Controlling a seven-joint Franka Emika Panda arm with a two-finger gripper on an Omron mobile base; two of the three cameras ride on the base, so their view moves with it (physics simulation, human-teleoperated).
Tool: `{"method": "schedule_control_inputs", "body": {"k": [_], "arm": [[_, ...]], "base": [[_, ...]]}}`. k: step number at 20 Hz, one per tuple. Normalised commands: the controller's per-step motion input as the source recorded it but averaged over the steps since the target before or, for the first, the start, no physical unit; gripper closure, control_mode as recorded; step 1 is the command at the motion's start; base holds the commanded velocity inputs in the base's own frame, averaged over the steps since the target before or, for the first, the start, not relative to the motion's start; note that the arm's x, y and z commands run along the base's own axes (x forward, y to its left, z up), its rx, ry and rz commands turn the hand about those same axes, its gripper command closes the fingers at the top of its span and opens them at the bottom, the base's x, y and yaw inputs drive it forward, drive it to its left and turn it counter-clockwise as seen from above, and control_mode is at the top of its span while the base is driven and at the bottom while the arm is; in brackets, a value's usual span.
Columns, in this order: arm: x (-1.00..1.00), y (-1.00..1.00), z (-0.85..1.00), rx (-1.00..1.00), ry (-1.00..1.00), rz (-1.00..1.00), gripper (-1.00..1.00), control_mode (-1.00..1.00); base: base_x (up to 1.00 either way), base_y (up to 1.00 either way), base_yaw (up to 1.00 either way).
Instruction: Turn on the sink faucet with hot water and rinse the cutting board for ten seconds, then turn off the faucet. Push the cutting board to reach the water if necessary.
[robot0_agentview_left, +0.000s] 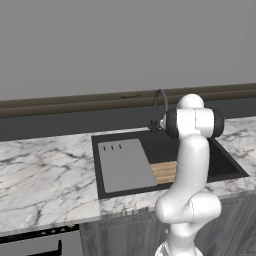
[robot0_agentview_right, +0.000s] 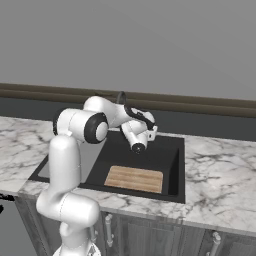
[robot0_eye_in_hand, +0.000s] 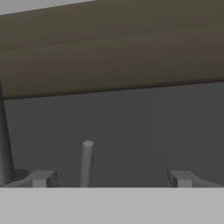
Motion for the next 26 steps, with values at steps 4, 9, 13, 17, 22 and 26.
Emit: {"method": "schedule_control_inputs", "body": {"k": [4, 9, 13, 17, 22, 26], "arm": [[0.05, 0.00, 0.00, 0.00, 0.01, 0.00, -1.00, -1.00], [0.09, 0.00, 0.00, 0.00, 0.00, 0.00, -1.00, -1.00], [0.06, 0.00, 0.00, 0.00, 0.00, 0.00, -1.00, -1.00], [0.03, 0.00, 0.00, 0.00, 0.00, 0.00, -1.00, -1.00], [0.06, 0.00, 0.00, 0.00, 0.00, 0.00, -1.00, -1.00], [0.08, 0.00, 0.00, 0.00, 0.00, 0.00, -1.00, -1.00]], "base": [[0.00, 0.00, 0.00], [0.00, 0.00, 0.00], [0.00, 0.00, 0.00], [0.00, 0.00, 0.00], [0.00, 0.00, 0.00], [0.00, 0.00, 0.00]]}}
